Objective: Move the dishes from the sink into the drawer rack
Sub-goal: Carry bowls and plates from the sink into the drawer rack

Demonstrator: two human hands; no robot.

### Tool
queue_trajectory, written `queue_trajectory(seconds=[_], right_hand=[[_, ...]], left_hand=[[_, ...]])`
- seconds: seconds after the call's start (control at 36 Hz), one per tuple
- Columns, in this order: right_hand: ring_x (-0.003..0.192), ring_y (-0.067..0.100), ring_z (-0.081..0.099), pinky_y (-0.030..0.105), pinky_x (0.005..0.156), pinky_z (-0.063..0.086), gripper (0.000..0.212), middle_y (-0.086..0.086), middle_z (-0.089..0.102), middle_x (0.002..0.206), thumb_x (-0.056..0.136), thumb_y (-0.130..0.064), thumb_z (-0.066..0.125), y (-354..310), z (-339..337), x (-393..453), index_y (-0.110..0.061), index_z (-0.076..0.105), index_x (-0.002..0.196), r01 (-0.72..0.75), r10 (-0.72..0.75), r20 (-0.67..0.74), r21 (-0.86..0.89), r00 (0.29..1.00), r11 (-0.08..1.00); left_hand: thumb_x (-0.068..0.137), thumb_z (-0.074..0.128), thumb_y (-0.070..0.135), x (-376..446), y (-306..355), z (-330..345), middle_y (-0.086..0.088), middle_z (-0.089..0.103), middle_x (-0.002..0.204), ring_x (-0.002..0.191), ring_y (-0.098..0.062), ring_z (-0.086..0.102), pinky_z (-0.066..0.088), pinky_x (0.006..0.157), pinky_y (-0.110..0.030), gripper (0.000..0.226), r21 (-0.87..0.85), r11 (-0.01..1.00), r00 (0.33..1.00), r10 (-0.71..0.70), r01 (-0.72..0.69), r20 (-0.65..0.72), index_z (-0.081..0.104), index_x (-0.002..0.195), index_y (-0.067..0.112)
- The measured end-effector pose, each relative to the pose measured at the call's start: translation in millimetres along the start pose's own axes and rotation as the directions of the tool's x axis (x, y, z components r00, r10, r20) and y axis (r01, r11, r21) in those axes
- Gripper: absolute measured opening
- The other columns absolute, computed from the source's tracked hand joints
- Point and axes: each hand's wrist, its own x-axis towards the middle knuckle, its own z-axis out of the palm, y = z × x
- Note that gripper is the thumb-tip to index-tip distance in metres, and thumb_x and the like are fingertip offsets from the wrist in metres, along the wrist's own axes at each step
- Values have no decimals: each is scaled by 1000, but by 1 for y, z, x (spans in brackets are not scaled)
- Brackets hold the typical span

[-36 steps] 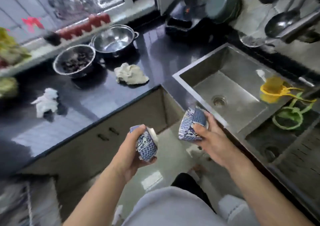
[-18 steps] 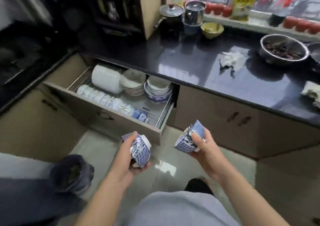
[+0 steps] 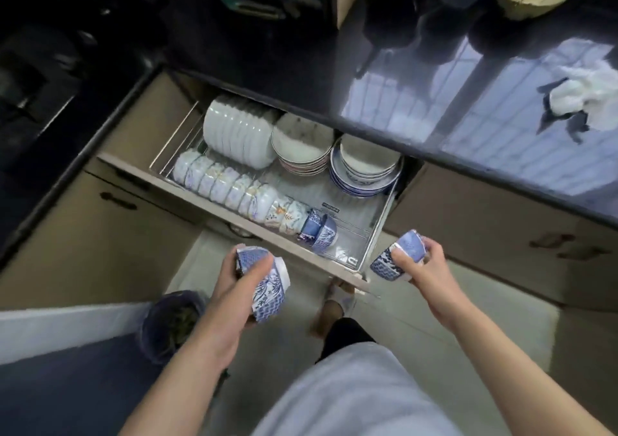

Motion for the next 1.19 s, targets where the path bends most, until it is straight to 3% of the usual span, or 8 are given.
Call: queue_trajectory(seconds=[0.08, 0.17, 0.25, 0.39, 0.56, 0.72, 0.94, 1.19], right_hand=[[110, -6, 55, 32, 103, 42, 104, -9, 47, 141, 74, -54, 84, -19, 20, 31, -34, 19, 154, 43, -39, 44, -100, 998, 994], [132, 5, 42, 30, 113, 33, 119, -9, 31, 149, 74, -49, 87, -36, 41, 65, -31, 8, 161, 156, -125, 121, -307, 985, 939], [120, 14, 43, 24, 97, 43, 113, -6, 26, 138, 76, -47, 86, -44, 63, 89, -37, 11, 160, 204, -94, 229, -524, 969, 827], [127, 31, 46, 42, 111, 44, 114, 10, 34, 141, 72, -50, 83, -36, 95, 143, -36, 11, 158, 182, -14, 229, -733, 973, 655], [125, 35, 47, 47, 108, 44, 110, 16, 42, 140, 73, -47, 84, -11, 114, 193, -24, 15, 155, 108, 55, 161, -844, 985, 525], [131, 35, 43, 47, 111, 41, 108, 17, 46, 141, 73, -40, 86, 12, 131, 223, -20, 18, 155, 77, 73, 115, -912, 991, 402], [121, 35, 56, 47, 99, 51, 102, 10, 40, 145, 74, -23, 83, 40, 153, 232, -28, 17, 151, 16, 111, 87, -852, 990, 523], [155, 37, 14, 49, 122, 30, 121, 13, -2, 171, 82, -17, 80, 54, 157, 241, -27, -12, 160, -80, 216, 39, -855, 976, 513]], left_hand=[[81, 74, 47, 24, 36, -8, 2, 77, 111, 99, -22, 75, 60, 74, -41, 49, 68, 998, 998, -11, 6, 64, 58, 127, 43], [82, 72, 43, 51, 68, -4, 1, 78, 109, 99, -23, 75, 61, 87, -51, 45, 60, 998, 998, 9, -13, 68, 61, 125, 37], [80, 73, 45, 79, 87, 2, 2, 76, 114, 102, -23, 74, 61, 85, -54, 54, 67, 998, 997, 12, -17, 74, 57, 132, 39], [78, 77, 62, 146, 101, 10, 14, 62, 134, 118, -19, 65, 52, 102, -48, 73, 310, 940, 974, 82, -146, 209, 37, 139, 64], [76, 78, 63, 233, 102, 21, 23, 60, 129, 120, -9, 62, 44, 111, -44, 77, 447, 879, 922, -19, -170, 387, 37, 141, 59], [79, 69, 72, 292, 105, 16, 17, 32, 161, 146, -16, 34, 32, 110, -42, 79, 629, 753, 877, -156, -191, 454, 25, 144, 65], [71, 64, 74, 311, 103, 6, 20, 30, 159, 147, -16, 32, 32, 110, -46, 82, 686, 703, 846, -240, -187, 476, 27, 144, 64], [74, 62, 75, 312, 93, 15, 17, 27, 164, 146, -20, 36, 34, 114, -54, 76, 731, 672, 832, -334, -120, 443, 25, 141, 70]])
